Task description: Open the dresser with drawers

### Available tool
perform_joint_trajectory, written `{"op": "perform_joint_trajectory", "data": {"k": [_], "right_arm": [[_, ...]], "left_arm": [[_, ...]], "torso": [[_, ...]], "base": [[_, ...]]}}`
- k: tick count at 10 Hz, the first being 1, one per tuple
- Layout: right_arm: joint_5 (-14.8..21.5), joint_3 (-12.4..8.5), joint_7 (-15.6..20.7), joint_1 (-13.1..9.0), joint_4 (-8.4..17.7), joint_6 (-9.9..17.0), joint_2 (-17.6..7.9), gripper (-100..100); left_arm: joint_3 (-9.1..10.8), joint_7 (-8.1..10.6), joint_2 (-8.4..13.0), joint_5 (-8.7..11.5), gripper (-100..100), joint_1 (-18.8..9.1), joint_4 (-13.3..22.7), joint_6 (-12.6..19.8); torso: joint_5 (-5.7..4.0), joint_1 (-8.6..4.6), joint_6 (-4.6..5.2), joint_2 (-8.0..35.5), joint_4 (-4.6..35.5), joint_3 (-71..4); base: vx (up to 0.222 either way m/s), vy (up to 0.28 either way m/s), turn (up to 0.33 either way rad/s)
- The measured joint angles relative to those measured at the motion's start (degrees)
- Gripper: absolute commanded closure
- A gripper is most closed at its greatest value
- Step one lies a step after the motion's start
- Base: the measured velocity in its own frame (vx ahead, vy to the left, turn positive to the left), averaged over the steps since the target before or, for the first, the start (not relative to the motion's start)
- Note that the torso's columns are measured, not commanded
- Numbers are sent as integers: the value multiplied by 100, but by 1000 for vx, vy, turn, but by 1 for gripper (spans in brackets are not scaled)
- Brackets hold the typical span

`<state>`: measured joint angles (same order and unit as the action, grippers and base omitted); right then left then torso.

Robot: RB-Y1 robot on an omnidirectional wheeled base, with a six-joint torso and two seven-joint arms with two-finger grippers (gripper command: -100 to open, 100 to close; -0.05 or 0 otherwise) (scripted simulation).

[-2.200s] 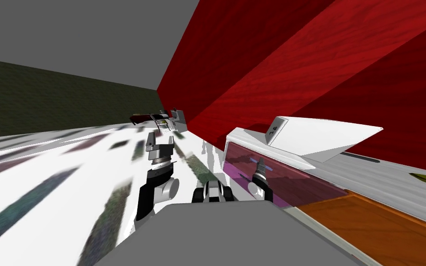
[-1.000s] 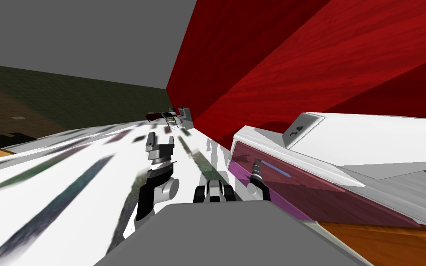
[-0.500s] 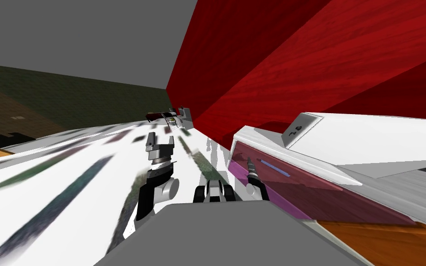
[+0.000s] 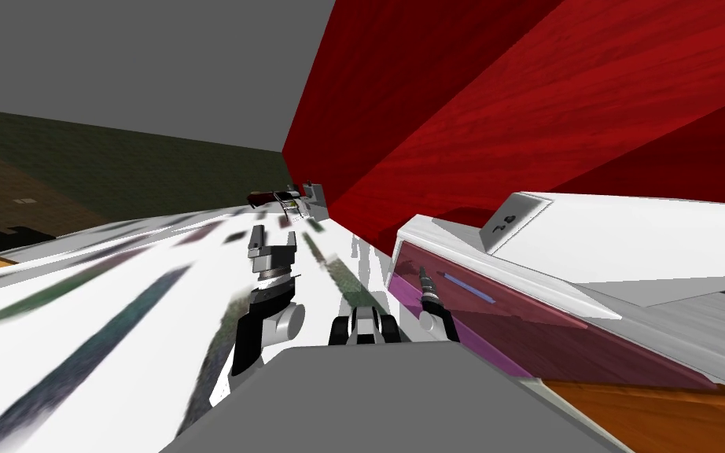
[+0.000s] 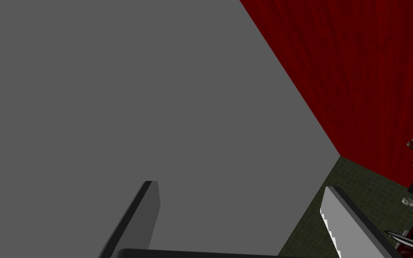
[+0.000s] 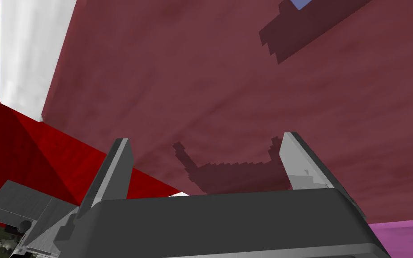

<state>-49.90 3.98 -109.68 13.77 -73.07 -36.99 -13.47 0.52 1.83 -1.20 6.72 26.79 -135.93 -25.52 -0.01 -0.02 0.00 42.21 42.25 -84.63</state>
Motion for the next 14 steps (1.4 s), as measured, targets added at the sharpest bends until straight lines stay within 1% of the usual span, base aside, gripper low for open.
{"op": "perform_joint_trajectory", "data": {"k": [3, 6, 7, 8, 11, 14], "right_arm": [[-1, 1, 20, -1, -49, 33, 1, 100], [0, 6, 68, 5, -140, 95, 19, 100], [0, 7, 73, 7, -144, 101, 22, -100], [-117, -14, 31, 50, -236, 129, 44, -100], [-499, -96, -157, 163, -505, 247, 78, -100], [-810, -164, -290, 252, -733, 353, 117, -100]], "left_arm": [[-2, 0, -2, 0, 0, -2, 1, 0], [-2, 0, -2, 0, 0, -3, 1, 1], [-1, 0, -1, 0, 0, -1, 0, 0], [0, 0, 0, 0, 0, 0, 0, 0], [0, 0, 0, 0, 0, 1, 0, 0], [0, 0, 0, 0, 0, 0, 0, 0]], "torso": [[10, 33, 0, 44, 14, 29], [4, 10, 0, 3, 2, 3], [-5, -28, 0, -24, -4, -12], [-11, -41, 2, -40, -10, -23], [1, 0, -1, 2, 2, 2], [3, 7, 0, 19, 7, 14]], "base": [[-119, 106, -30], [-129, 145, -27], [13, 9, -78], [42, -6, -70], [70, -26, -59], [37, -14, -50]]}}
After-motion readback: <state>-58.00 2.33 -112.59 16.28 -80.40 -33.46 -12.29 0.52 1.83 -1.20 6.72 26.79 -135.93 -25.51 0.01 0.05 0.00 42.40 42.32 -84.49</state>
